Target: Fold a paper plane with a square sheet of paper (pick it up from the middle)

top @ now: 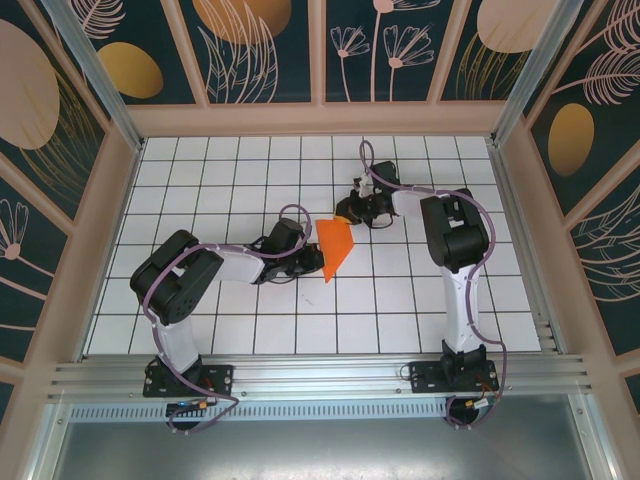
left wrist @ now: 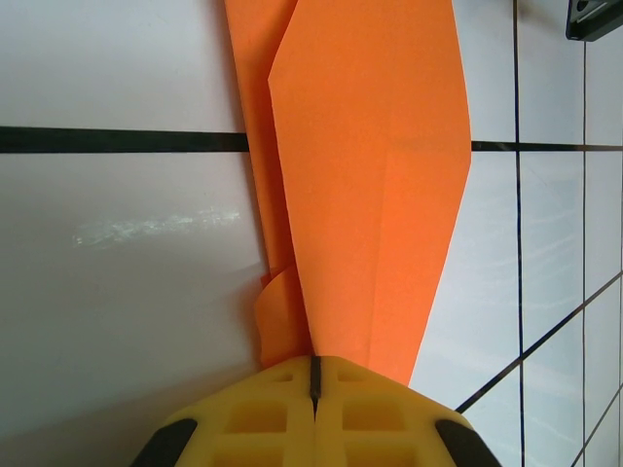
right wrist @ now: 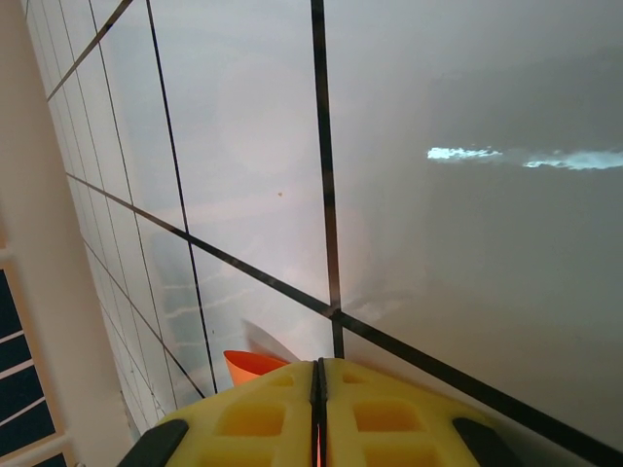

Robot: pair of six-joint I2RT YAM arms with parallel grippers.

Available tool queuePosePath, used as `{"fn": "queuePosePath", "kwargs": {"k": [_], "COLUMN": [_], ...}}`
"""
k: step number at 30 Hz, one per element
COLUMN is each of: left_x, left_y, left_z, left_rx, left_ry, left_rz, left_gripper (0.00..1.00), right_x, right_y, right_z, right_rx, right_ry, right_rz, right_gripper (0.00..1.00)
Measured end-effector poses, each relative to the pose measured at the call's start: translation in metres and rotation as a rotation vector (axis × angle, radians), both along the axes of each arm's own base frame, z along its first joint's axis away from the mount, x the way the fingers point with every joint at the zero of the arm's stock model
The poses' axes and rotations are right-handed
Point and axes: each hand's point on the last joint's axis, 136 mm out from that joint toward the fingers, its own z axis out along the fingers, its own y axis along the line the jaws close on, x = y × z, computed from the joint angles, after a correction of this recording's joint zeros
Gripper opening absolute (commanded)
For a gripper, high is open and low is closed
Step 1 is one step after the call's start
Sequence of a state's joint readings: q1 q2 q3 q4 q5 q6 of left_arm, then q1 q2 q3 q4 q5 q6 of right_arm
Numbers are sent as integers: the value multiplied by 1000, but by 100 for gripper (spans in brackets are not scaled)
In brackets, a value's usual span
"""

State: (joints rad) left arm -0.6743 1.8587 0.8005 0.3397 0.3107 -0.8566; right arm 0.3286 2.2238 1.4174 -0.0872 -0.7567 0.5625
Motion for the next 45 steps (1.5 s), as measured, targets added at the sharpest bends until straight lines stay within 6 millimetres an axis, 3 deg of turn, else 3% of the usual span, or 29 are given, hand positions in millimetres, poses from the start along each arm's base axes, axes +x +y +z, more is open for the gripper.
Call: {"fn": "queuePosePath", "kwargs": {"k": [11, 17, 25, 30, 34, 40, 43, 45], "left_x": [0, 0, 1, 1, 3, 10, 12, 12], "left_y": [0, 0, 0, 0, 0, 4, 8, 11], "left_z": [0, 0, 1, 1, 2, 3, 3, 4], "left_rx": [1, 1, 7, 15, 28, 68, 87, 102], "left_ry": [1, 0, 7, 13, 13, -7, -16, -20], "left_rz": [0, 0, 1, 2, 3, 26, 39, 45], "left_gripper": [0, 0, 0, 3, 6, 10, 12, 21], "right_x": [9, 30, 33, 13, -16, -61, -70, -71], "right_y": [-5, -15, -24, -36, -23, 17, 26, 26], "right_z": [-1, -1, 5, 35, 52, 33, 22, 12], "right_rx": [-56, -108, -138, -129, -90, -82, -88, -99], "right_ry": [-10, -53, -81, -120, -149, -103, -82, -67], "right_rz": [-36, -89, -110, -120, -71, 44, 68, 66], "right_gripper": [9, 9, 12, 9, 8, 7, 6, 5]}}
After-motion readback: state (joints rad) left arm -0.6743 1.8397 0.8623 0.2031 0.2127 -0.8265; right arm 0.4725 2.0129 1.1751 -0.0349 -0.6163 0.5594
